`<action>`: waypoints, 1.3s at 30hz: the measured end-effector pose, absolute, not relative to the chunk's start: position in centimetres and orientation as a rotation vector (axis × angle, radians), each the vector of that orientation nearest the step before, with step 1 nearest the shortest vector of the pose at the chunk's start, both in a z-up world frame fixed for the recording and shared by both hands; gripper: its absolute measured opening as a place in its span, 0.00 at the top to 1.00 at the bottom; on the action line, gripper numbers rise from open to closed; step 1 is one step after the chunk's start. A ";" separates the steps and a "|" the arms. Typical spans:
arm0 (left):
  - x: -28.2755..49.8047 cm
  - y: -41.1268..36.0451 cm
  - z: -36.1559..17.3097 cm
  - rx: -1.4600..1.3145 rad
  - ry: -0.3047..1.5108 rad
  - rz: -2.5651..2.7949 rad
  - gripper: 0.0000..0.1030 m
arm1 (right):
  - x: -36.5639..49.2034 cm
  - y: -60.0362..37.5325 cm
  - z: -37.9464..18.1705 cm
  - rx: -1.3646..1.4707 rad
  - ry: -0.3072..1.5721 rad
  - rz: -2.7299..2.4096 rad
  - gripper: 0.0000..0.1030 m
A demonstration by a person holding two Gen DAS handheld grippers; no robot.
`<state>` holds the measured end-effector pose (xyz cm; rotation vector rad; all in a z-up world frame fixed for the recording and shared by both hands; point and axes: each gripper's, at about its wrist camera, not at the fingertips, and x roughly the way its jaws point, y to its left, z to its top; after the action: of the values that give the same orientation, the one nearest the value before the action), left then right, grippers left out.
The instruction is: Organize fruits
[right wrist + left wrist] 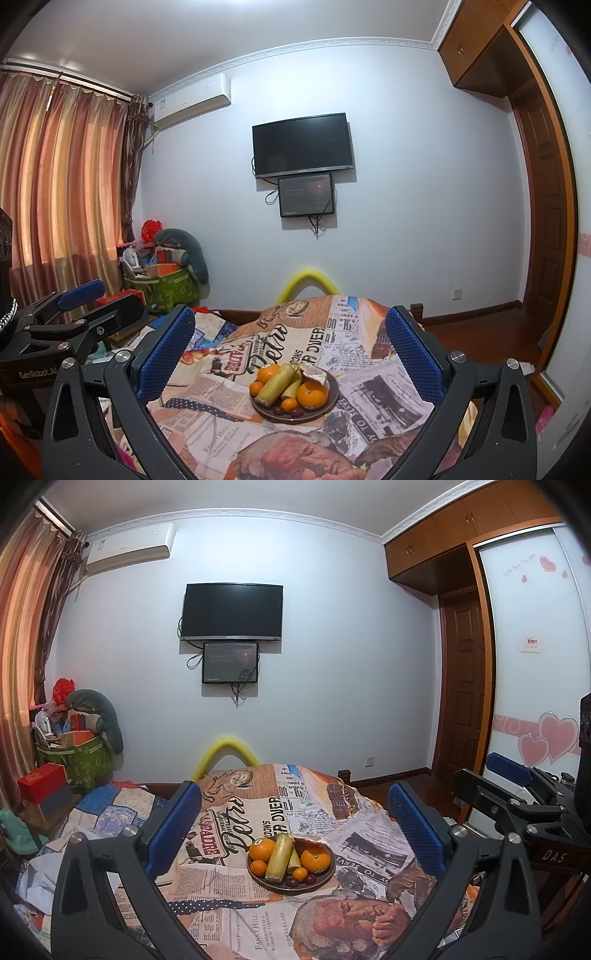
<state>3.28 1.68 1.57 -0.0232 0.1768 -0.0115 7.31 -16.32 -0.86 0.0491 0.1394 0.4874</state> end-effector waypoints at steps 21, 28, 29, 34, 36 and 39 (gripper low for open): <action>3.4 1.6 1.4 -0.021 0.184 -0.028 0.00 | 7.2 -16.2 -0.5 0.049 0.141 0.488 0.00; 3.5 1.7 1.5 -0.028 0.195 -0.035 0.00 | 7.2 -16.2 -0.2 0.052 0.144 0.490 0.00; 3.6 1.7 1.5 -0.028 0.194 -0.033 0.00 | 7.2 -16.2 -0.3 0.051 0.144 0.490 0.00; 3.5 1.7 1.6 -0.023 0.192 -0.034 0.00 | 7.3 -16.1 -0.4 0.049 0.146 0.487 0.00; 3.5 1.6 1.5 -0.018 0.194 -0.037 0.00 | 7.3 -16.0 -0.5 0.049 0.149 0.487 0.00; 3.6 1.5 1.5 -0.018 0.197 -0.041 0.00 | 7.4 -15.9 -0.6 0.046 0.152 0.485 0.00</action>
<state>3.63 1.52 1.48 -0.0181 0.1971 -0.0407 7.39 -15.93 -0.56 0.0456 0.1523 0.4846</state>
